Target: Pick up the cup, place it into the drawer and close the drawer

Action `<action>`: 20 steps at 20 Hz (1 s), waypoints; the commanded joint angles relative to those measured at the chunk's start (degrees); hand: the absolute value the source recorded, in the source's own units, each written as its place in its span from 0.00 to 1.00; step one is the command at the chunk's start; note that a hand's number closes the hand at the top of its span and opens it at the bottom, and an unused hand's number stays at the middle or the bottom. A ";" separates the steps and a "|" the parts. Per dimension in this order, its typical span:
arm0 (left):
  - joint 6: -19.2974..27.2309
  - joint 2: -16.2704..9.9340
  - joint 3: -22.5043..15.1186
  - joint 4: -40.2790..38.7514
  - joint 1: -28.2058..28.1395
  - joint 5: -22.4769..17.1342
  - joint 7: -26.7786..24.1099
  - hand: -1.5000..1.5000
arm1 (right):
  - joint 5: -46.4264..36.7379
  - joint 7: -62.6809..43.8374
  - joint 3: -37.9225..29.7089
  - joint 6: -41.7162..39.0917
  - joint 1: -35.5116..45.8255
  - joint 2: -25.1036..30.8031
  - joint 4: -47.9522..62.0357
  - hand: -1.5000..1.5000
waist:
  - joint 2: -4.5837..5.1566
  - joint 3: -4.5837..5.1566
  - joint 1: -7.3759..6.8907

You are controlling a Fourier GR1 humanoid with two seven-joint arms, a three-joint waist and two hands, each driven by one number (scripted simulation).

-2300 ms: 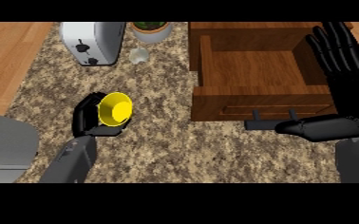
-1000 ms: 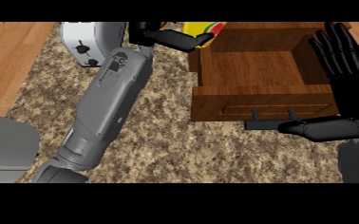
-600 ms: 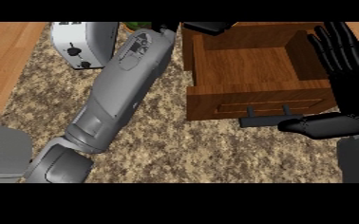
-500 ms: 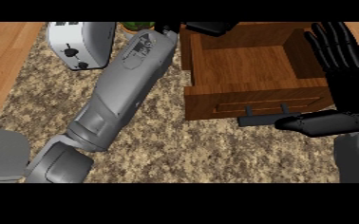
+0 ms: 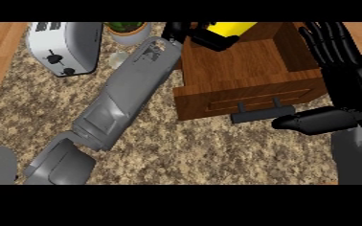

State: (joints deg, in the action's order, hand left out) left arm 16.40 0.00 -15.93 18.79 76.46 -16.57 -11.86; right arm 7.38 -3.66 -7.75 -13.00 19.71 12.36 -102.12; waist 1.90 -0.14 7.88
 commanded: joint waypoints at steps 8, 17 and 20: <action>0.30 0.00 -3.99 0.87 -2.27 -7.31 -2.40 0.00 | 3.60 -0.94 4.56 -3.49 3.79 -2.43 0.67 0.00 | 1.15 0.03 4.76; -1.24 0.00 -0.66 6.38 -4.32 -17.28 -13.59 0.00 | 12.20 -5.23 13.20 -19.24 3.75 1.28 1.94 1.00 | 0.55 0.16 2.22; 0.67 0.00 0.36 5.50 -3.46 -18.66 -15.15 0.00 | 8.16 -8.29 16.60 -23.98 2.46 6.82 0.92 1.00 | -0.01 0.19 0.79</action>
State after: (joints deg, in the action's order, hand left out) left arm 15.79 0.00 -16.54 24.03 72.53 -32.88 -24.12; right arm 17.09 -8.93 5.39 -31.47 22.81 14.68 -101.37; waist 2.31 0.02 10.25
